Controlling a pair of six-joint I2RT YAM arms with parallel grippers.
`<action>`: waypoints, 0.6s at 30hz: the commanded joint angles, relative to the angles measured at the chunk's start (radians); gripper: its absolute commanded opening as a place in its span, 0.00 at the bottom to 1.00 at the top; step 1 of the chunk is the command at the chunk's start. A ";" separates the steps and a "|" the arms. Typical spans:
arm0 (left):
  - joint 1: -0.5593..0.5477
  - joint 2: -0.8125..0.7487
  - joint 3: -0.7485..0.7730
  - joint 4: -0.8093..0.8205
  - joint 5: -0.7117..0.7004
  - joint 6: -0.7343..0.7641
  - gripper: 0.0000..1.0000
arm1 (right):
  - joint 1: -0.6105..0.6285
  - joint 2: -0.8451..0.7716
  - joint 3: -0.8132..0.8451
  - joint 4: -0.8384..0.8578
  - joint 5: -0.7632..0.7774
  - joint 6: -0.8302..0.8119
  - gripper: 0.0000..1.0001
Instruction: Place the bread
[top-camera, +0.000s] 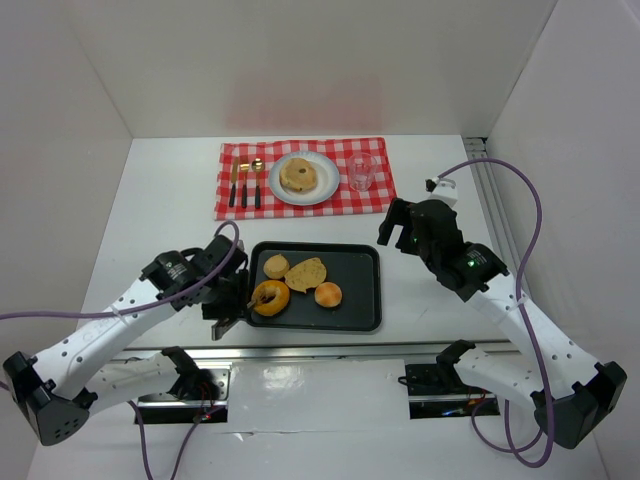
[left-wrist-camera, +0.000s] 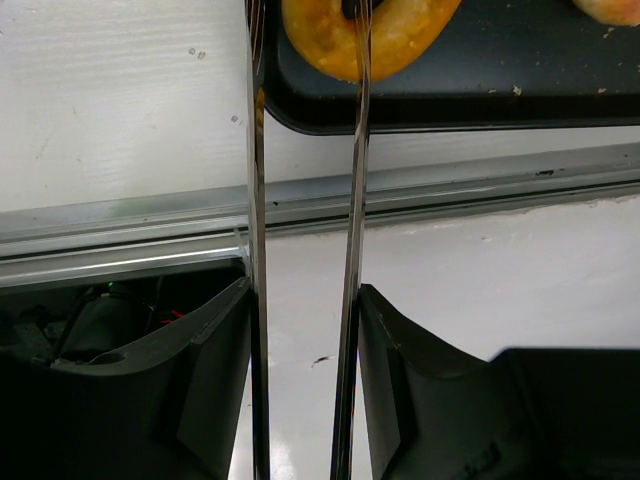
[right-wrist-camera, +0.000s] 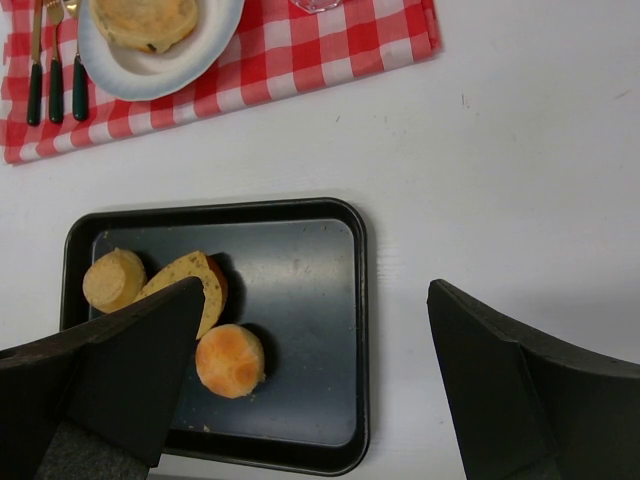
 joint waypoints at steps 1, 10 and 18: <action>-0.004 -0.005 -0.019 0.002 0.021 -0.002 0.56 | -0.005 -0.018 -0.004 0.035 0.007 0.004 1.00; -0.004 0.026 -0.029 0.054 0.066 0.029 0.48 | -0.005 -0.018 -0.004 0.035 0.007 0.013 1.00; -0.004 0.026 0.055 -0.001 0.049 0.047 0.23 | -0.005 -0.027 -0.004 0.035 0.016 0.013 1.00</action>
